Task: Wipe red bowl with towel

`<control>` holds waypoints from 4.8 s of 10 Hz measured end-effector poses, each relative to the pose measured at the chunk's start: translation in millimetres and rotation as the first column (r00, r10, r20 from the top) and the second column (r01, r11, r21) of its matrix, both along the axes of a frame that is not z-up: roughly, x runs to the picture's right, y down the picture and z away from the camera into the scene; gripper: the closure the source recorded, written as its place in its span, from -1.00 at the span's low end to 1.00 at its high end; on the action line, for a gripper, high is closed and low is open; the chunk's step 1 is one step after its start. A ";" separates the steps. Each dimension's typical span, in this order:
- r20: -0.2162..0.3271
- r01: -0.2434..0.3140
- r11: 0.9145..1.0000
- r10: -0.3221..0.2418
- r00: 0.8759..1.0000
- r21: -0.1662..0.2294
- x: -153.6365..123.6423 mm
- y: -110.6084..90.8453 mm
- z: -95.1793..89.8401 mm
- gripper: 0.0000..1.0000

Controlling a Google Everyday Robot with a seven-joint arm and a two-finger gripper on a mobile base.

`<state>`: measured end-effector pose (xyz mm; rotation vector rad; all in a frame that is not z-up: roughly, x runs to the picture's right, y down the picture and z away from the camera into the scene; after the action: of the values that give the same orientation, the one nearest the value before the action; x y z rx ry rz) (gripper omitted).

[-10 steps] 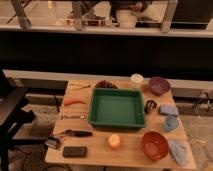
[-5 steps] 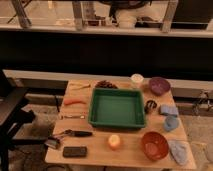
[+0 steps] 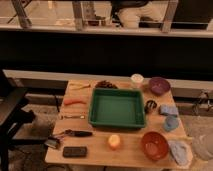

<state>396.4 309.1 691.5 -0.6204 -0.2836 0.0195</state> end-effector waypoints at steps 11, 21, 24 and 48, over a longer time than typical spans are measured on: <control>0.032 0.052 0.991 -0.048 0.998 -0.124 -13.6 -4.7 53.0 -0.60; 0.071 0.002 0.991 0.007 0.997 -0.134 9.6 6.4 62.7 -0.34; 0.076 0.006 0.990 0.004 0.997 -0.138 12.9 10.4 63.5 -0.34; 0.210 -0.024 0.973 -0.025 0.977 0.230 -67.0 -48.8 -20.0 0.98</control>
<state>329.4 260.3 671.5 -0.3902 -0.4854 -0.0799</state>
